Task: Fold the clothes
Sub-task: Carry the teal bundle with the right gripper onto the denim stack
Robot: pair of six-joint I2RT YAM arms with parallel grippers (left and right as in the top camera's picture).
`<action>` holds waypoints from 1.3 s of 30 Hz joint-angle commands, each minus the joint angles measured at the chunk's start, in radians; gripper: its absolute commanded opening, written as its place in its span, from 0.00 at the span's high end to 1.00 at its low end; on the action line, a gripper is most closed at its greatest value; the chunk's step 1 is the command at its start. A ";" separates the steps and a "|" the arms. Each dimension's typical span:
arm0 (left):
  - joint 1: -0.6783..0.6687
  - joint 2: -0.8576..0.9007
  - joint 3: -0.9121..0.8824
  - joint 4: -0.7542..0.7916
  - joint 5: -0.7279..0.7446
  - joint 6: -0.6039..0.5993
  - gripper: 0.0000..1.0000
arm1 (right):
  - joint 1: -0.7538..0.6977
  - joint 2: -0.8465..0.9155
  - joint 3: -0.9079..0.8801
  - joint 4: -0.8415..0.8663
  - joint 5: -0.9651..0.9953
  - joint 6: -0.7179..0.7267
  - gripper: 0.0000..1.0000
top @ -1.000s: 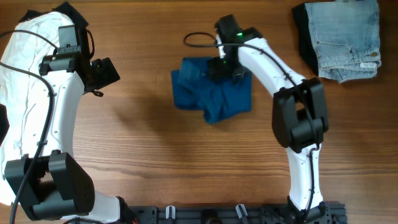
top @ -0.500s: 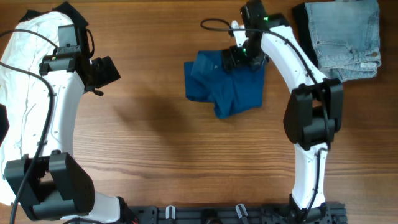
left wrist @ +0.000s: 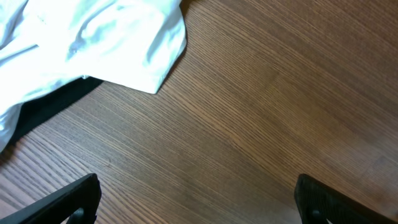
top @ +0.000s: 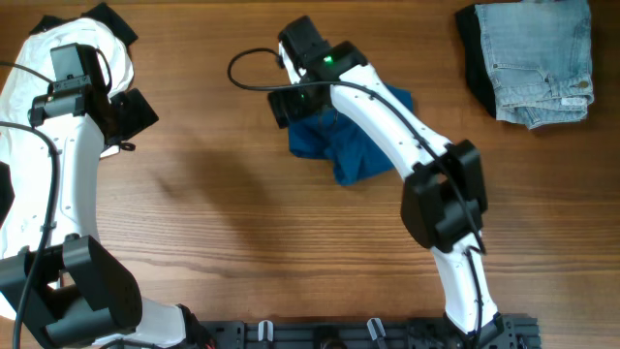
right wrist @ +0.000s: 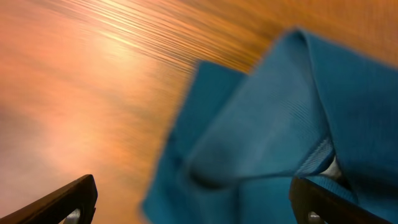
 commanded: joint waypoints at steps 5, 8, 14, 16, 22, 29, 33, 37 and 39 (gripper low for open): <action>0.004 0.010 0.016 -0.001 0.005 -0.005 0.00 | 0.006 0.103 0.000 -0.006 0.032 0.016 0.01; 0.004 0.010 0.016 -0.003 0.005 -0.005 0.00 | 0.017 0.121 -0.001 -0.023 0.011 0.001 0.01; 0.003 0.010 0.016 -0.012 0.006 -0.005 0.00 | 0.017 0.187 -0.002 -0.109 0.021 0.003 0.09; 0.003 0.010 0.016 -0.012 0.005 -0.005 0.00 | 0.017 0.190 -0.002 -0.126 0.045 0.019 0.27; 0.003 0.010 0.016 -0.012 0.031 -0.005 0.00 | 0.014 0.190 -0.001 -0.151 0.180 0.117 0.75; 0.003 0.010 0.016 -0.011 0.047 -0.005 0.00 | -0.064 0.143 0.003 -0.213 0.234 0.070 0.96; 0.003 0.010 0.016 -0.006 0.047 -0.005 0.00 | -0.149 -0.013 0.026 -0.212 0.167 -0.004 0.96; 0.003 0.010 0.016 -0.004 0.047 -0.005 0.00 | -0.262 -0.204 0.084 -0.197 0.150 -0.049 0.96; 0.003 0.010 0.016 -0.004 0.047 -0.005 0.00 | -0.304 -0.260 0.088 -0.179 0.149 -0.047 0.96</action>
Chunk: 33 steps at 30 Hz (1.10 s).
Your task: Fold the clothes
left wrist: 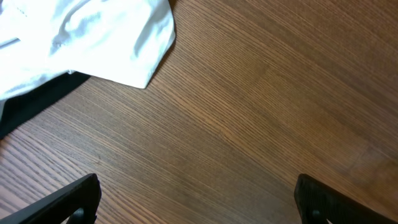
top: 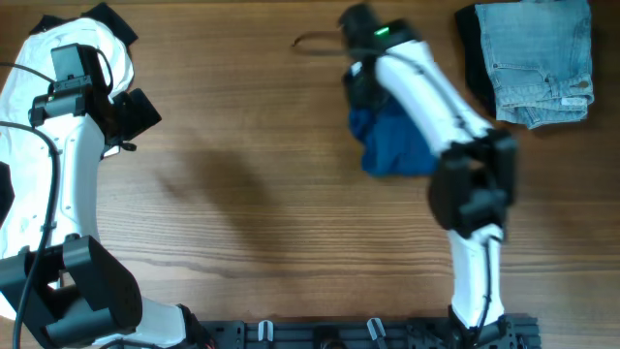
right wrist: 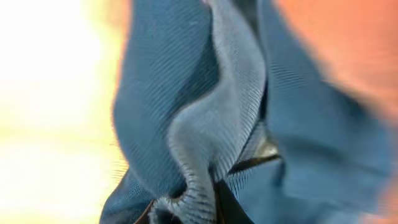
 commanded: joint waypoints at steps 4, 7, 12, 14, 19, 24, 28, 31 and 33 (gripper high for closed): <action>0.003 0.010 0.016 0.002 0.009 -0.005 0.00 | -0.151 -0.264 0.063 0.065 -0.013 -0.018 0.96; 0.003 0.010 0.016 0.002 0.009 -0.005 0.00 | -0.221 -0.309 0.063 0.102 -0.011 0.042 0.96; 0.003 0.010 0.016 0.002 0.009 -0.005 0.00 | -0.345 -0.386 0.063 0.153 0.040 0.195 0.96; 0.003 0.010 0.016 0.002 0.009 -0.005 0.00 | -0.383 -0.412 0.063 0.161 0.083 0.250 0.95; 0.003 0.010 0.016 0.002 0.009 -0.005 0.00 | -0.445 -0.434 0.063 0.137 0.220 0.358 0.95; 0.003 0.010 0.016 0.003 0.009 -0.005 0.00 | -0.527 -0.433 0.063 0.096 0.289 0.398 0.95; 0.003 0.010 0.016 0.003 0.009 -0.005 0.00 | -0.589 -0.430 0.063 0.097 0.286 0.410 0.95; 0.003 0.010 0.016 0.003 0.009 -0.006 0.00 | -0.616 -0.408 0.063 0.099 0.269 0.407 0.96; 0.003 0.010 0.016 0.003 0.009 -0.006 0.00 | -0.621 -0.380 0.063 0.099 0.269 0.405 0.95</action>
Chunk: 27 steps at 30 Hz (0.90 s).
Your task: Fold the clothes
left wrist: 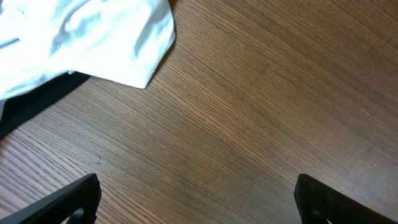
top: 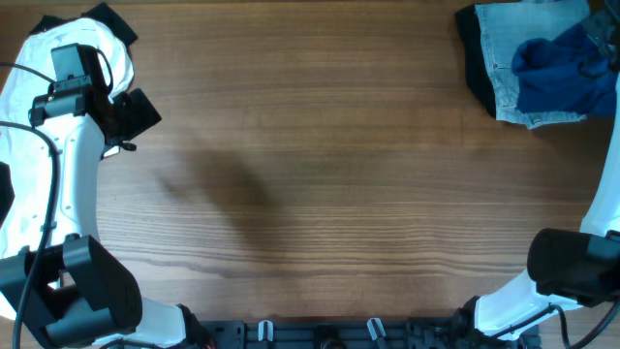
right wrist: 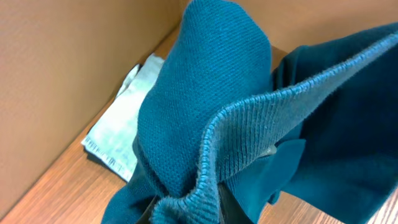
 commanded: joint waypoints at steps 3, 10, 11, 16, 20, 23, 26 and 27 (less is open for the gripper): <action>0.003 0.010 0.016 0.003 0.009 -0.006 0.00 | -0.002 0.068 0.014 0.017 0.028 0.014 0.96; 0.003 0.010 0.016 0.007 0.009 -0.005 0.00 | -0.002 0.186 0.014 0.095 0.022 0.014 0.96; 0.003 0.010 0.016 0.010 0.009 -0.005 0.00 | -0.002 0.201 0.014 0.116 0.011 0.014 0.96; 0.003 0.010 0.016 0.014 0.009 -0.005 0.00 | -0.002 0.303 0.014 0.297 -0.117 0.010 0.96; 0.003 0.010 0.016 0.021 0.009 -0.006 0.00 | 0.006 0.397 0.013 0.451 -0.187 0.011 0.96; 0.003 0.010 0.016 0.030 0.013 -0.006 0.00 | 0.023 0.478 0.013 0.581 -0.192 0.008 0.95; 0.003 0.010 0.016 0.037 0.034 -0.006 0.00 | 0.040 0.529 0.013 0.703 -0.210 -0.014 0.96; 0.003 0.011 0.016 0.038 0.039 -0.006 0.00 | 0.048 0.545 0.013 0.758 -0.217 -0.032 0.95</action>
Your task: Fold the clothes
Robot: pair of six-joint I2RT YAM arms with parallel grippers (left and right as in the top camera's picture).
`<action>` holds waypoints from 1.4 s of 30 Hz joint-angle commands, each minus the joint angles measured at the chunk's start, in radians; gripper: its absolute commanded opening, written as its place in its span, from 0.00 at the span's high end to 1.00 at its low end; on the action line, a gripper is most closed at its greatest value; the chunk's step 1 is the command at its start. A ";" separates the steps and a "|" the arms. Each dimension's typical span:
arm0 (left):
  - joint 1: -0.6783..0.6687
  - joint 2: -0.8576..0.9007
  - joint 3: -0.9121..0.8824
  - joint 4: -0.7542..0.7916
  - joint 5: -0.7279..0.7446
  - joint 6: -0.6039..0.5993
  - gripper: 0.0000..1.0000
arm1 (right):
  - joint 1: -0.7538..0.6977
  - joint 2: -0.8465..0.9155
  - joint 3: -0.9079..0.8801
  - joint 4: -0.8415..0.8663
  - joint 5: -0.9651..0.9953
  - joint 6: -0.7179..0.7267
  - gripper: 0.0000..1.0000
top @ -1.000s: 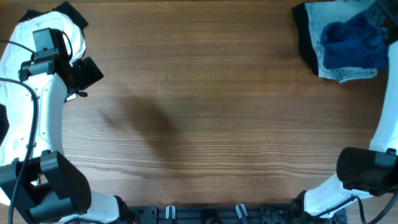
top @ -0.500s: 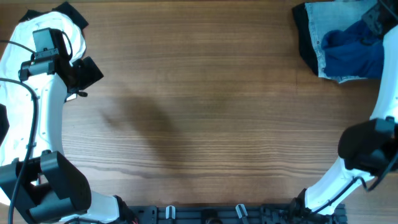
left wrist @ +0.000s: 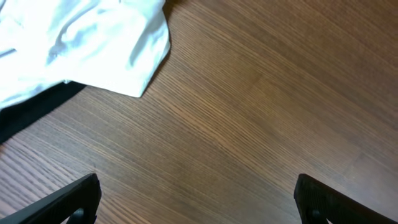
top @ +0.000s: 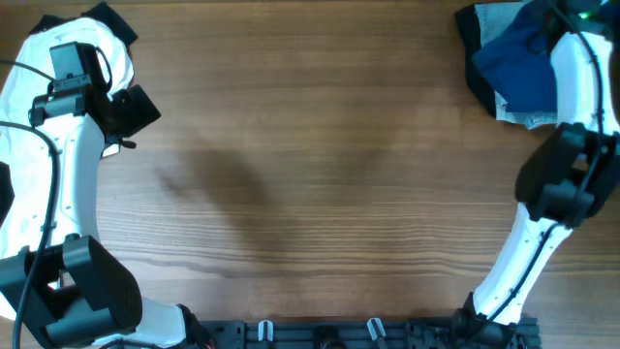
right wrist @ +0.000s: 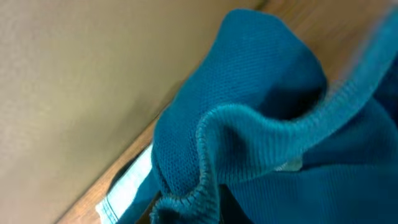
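Note:
A crumpled blue knit garment [top: 518, 60] sits over the folded jeans [top: 524, 116] at the table's far right corner. My right gripper [right wrist: 186, 210] is shut on a ribbed edge of that blue garment [right wrist: 249, 124]; the cloth hides its fingers. A strip of the jeans [right wrist: 124, 186] shows beneath. A heap of white clothes [top: 24, 87] lies at the far left. My left gripper [top: 131, 111] hovers open over bare wood beside it, with the white garment [left wrist: 87, 43] above its fingers [left wrist: 71, 202].
A black garment [left wrist: 31, 115] lies under the white heap, and another dark one [top: 472, 58] under the jeans. A tan wall [right wrist: 68, 74] stands right behind the jeans pile. The wooden table [top: 310, 174] stretches between the two piles.
The blue garment has shifted a little left on the jeans pile, and my right arm now reaches up along the right edge. The left gripper has barely moved.
My right gripper was open at the blue garment lying mid-table. Then it was shut on the garment, further right. Then it held the garment over the folded jeans at the far right, where it still is. The left gripper stayed open by the white heap throughout.

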 commanded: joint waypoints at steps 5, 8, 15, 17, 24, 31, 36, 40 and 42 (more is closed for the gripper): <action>0.003 0.013 0.016 0.010 0.031 -0.006 0.00 | 0.061 0.074 0.013 0.276 -0.042 -0.033 0.86; 0.003 0.013 0.016 0.011 0.031 -0.006 0.00 | 0.067 0.073 0.013 0.306 -0.043 -0.066 0.00; 0.003 0.013 0.016 0.011 0.031 -0.006 0.00 | 0.067 -0.061 0.013 0.104 -0.042 -0.279 0.00; 0.003 0.013 0.016 0.011 0.031 -0.006 0.00 | 0.066 -0.103 0.013 0.060 -0.042 -0.326 0.00; 0.003 0.013 0.016 0.011 0.031 -0.006 0.00 | 0.032 -0.090 0.010 0.053 -0.042 -0.504 0.03; 0.003 0.013 0.016 0.023 0.031 -0.006 0.00 | -0.055 0.061 0.004 0.011 -0.142 -0.504 0.06; 0.003 0.013 0.016 0.026 0.031 -0.006 0.00 | -0.080 0.188 0.004 -0.040 -0.144 -0.503 0.01; 0.003 0.013 0.016 0.026 0.031 -0.006 0.00 | -0.092 0.249 0.004 -0.101 -0.144 -0.504 0.00; 0.003 0.013 0.016 0.026 0.031 -0.006 0.00 | -0.095 0.238 0.006 -0.126 -0.144 -0.505 0.01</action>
